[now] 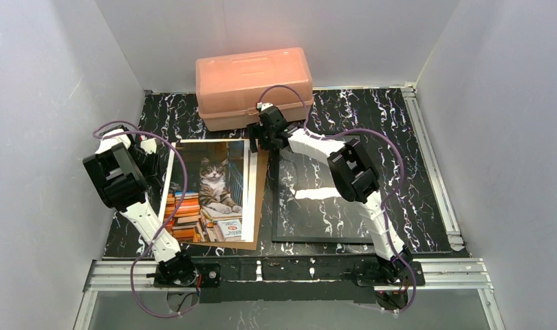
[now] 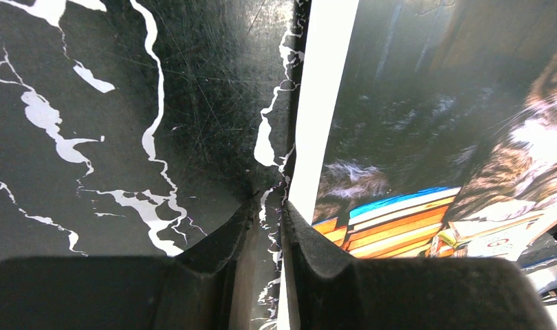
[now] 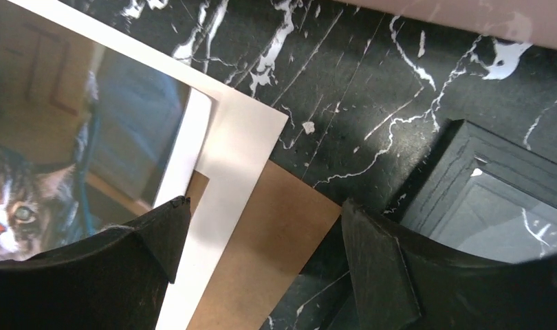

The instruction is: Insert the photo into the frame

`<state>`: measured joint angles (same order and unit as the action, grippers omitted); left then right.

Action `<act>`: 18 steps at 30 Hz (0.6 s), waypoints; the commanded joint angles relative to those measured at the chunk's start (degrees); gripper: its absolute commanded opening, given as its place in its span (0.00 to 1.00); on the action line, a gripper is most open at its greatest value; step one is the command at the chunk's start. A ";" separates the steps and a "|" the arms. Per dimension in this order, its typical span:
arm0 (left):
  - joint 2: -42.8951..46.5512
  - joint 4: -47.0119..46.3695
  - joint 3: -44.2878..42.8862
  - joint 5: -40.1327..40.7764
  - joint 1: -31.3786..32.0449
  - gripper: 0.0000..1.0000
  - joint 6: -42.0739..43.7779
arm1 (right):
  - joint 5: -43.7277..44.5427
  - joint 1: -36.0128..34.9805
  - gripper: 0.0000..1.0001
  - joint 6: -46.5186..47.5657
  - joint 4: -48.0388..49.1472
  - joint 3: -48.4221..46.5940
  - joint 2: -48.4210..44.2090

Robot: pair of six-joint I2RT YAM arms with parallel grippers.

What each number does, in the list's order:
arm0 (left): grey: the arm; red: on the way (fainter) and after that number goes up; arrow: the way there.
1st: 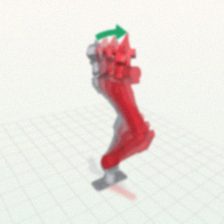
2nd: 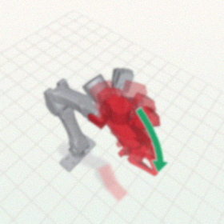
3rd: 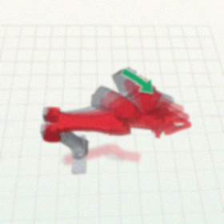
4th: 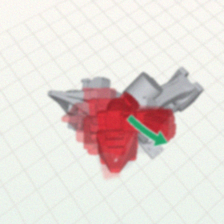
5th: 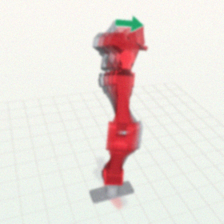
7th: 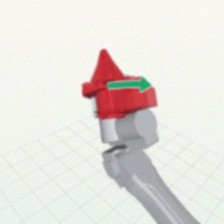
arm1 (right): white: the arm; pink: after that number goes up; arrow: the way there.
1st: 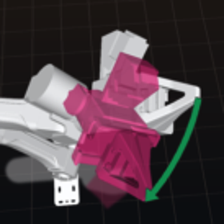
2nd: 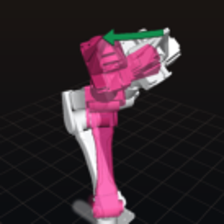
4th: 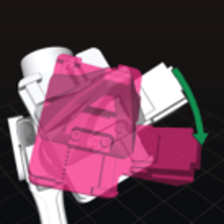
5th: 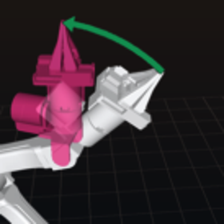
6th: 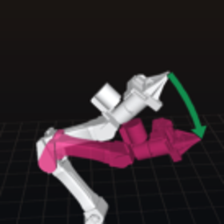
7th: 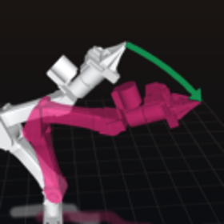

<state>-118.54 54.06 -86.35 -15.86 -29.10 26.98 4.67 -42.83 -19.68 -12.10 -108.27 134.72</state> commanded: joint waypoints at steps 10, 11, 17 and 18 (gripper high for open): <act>-1.78 0.11 1.05 -0.29 0.52 0.17 0.85 | -7.61 0.42 0.87 -1.54 9.16 -1.56 4.64; -2.00 -0.04 0.97 -0.06 0.61 0.17 0.73 | -7.99 0.42 0.86 -1.65 9.54 -1.29 4.86; -2.82 -0.23 0.49 0.78 1.05 0.15 0.53 | -10.28 0.39 0.82 -3.44 11.35 1.73 4.87; -2.77 -0.27 0.41 0.89 1.01 0.15 0.53 | -10.51 0.27 0.81 -4.10 12.54 3.67 3.96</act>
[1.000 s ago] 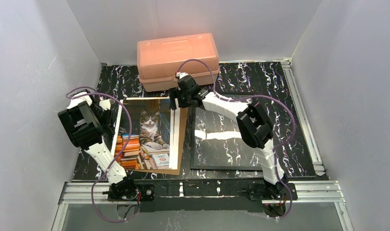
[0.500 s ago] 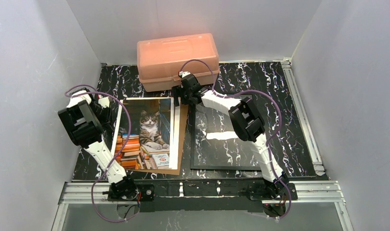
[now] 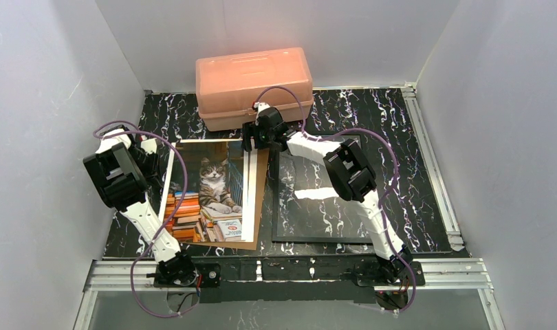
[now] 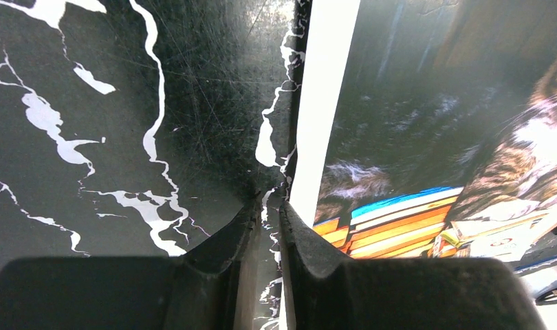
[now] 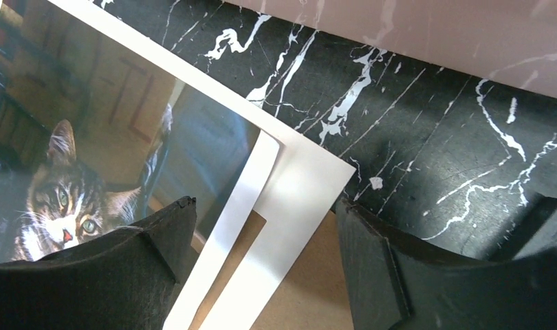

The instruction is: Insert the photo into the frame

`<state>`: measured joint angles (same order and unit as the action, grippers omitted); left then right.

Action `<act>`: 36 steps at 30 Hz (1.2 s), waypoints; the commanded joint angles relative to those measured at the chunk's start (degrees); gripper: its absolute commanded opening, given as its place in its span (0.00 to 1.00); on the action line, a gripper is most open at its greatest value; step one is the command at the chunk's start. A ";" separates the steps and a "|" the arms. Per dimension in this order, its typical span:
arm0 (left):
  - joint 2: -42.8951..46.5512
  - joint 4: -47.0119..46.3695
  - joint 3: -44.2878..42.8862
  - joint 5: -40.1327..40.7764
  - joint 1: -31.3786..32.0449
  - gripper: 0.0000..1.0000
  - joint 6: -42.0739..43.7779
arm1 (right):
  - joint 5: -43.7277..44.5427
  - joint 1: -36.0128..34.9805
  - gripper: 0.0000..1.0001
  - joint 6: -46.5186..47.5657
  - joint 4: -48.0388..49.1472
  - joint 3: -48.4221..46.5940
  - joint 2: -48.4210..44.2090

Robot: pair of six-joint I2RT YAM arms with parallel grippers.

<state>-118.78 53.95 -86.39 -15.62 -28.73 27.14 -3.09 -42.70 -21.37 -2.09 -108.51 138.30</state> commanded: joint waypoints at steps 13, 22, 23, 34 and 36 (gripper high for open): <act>-2.68 -0.34 0.51 1.01 1.07 0.13 0.37 | -0.83 -0.65 0.80 -10.87 15.47 20.96 -8.75; -2.56 -0.84 1.24 1.10 2.01 0.12 0.17 | 11.28 -0.68 0.82 -11.85 11.48 16.94 -7.47; -2.59 -0.85 1.23 1.22 2.02 0.11 0.18 | 12.17 -0.75 0.82 -11.59 10.71 16.57 -7.17; -3.01 -1.22 1.37 1.38 2.24 0.11 0.20 | 11.15 -1.60 0.82 -9.85 8.26 13.46 -3.17; -3.16 -1.26 1.29 1.43 2.40 0.10 0.20 | 9.98 -1.84 0.82 -9.94 7.76 12.65 -2.27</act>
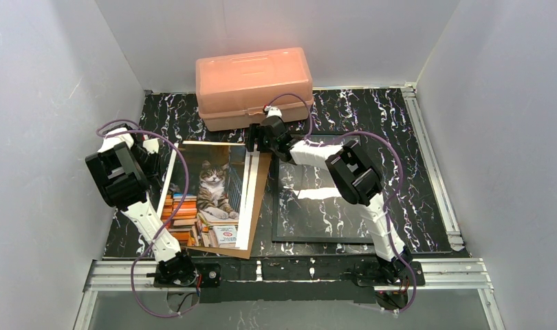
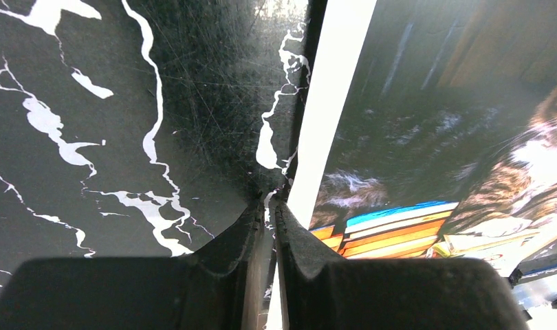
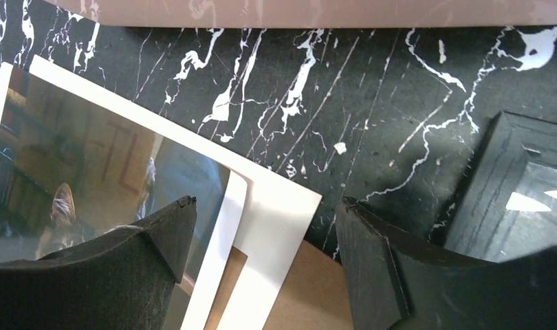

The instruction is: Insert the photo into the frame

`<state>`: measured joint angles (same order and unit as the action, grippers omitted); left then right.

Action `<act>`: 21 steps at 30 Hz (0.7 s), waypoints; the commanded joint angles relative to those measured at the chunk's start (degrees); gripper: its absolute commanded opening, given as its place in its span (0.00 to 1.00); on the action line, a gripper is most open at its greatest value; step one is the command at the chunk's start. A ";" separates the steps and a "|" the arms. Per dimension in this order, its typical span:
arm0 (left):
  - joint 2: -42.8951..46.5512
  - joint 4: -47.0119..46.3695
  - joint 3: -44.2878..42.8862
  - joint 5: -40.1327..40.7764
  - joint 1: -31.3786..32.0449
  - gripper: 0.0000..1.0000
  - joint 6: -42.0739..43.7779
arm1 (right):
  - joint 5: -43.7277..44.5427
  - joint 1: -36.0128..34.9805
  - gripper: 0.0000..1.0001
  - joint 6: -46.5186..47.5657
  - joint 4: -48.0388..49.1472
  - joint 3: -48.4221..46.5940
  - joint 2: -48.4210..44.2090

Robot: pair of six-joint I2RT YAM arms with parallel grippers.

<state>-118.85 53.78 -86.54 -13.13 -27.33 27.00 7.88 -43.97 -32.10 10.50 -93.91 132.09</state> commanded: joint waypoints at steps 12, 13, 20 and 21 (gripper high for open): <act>-4.50 -2.63 2.30 -0.77 2.81 0.07 -0.15 | -9.42 -0.59 0.82 -8.80 5.98 4.92 0.61; -4.57 -2.57 2.18 -0.70 2.95 0.07 -0.10 | -9.89 -0.56 0.82 -9.38 6.96 5.24 0.28; -4.55 -2.36 2.08 -0.56 3.34 0.05 0.48 | -12.38 0.14 0.81 -13.28 16.30 9.00 -2.62; -4.55 -2.36 2.08 -0.55 3.34 0.05 0.57 | -12.79 0.24 0.81 -13.91 18.21 9.90 -3.24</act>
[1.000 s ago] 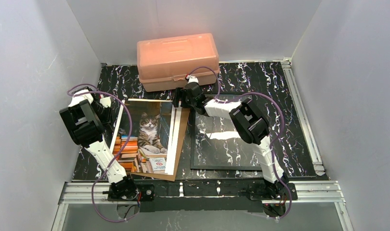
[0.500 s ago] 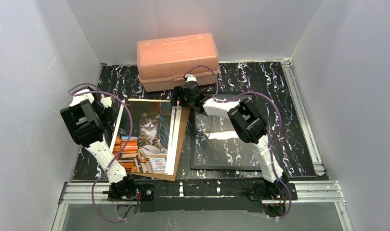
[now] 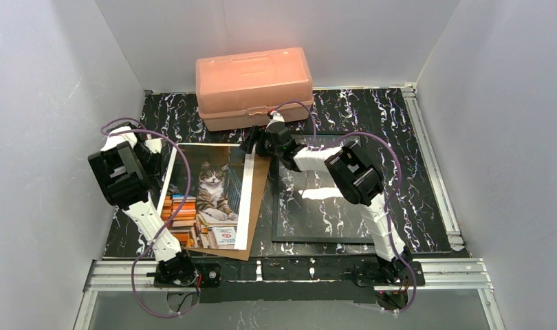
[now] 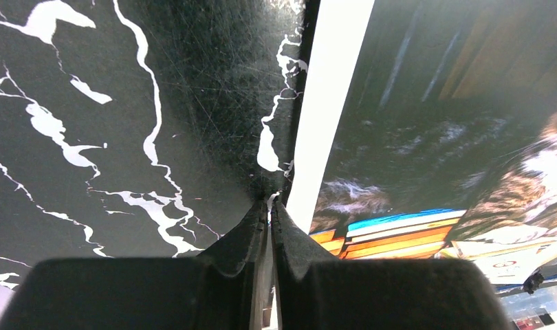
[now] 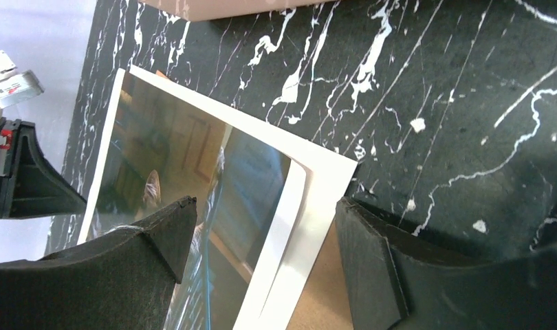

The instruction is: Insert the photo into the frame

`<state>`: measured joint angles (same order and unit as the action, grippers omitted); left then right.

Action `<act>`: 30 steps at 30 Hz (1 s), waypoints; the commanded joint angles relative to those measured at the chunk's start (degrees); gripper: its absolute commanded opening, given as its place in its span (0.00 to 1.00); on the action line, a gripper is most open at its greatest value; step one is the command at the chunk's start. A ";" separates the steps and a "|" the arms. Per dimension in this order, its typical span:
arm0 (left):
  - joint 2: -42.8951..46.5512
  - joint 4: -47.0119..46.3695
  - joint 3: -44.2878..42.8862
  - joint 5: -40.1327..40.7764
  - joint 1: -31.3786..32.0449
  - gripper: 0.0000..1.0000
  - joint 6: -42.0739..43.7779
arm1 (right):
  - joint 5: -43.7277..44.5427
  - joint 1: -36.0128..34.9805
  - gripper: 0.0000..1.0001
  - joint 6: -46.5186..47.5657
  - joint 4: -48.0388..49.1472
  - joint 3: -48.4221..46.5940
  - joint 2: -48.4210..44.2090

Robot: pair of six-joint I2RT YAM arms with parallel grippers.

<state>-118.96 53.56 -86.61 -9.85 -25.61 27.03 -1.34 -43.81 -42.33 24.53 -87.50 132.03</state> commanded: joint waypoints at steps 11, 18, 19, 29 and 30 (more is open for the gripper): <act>-4.38 -1.88 2.34 -3.60 1.87 0.04 1.11 | -12.05 1.18 0.80 -10.98 19.54 6.53 -4.86; -4.19 -1.86 2.41 -2.96 1.87 0.03 1.53 | -8.28 1.27 0.79 -7.29 12.75 5.11 -5.09; -4.06 -1.88 2.42 -2.80 1.92 0.03 1.61 | -5.45 1.15 0.80 -3.89 8.89 4.39 -5.90; -4.60 -1.88 0.90 -2.89 2.26 0.00 0.56 | 9.37 -0.02 0.89 10.00 -14.48 -6.52 -3.43; -4.76 -1.88 0.52 -2.77 2.42 0.00 0.32 | 8.99 -0.03 0.89 10.15 -15.27 -7.33 -2.58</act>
<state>-119.42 54.22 -87.26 -8.73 -24.97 28.21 3.09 -43.18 -37.34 16.14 -89.78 130.10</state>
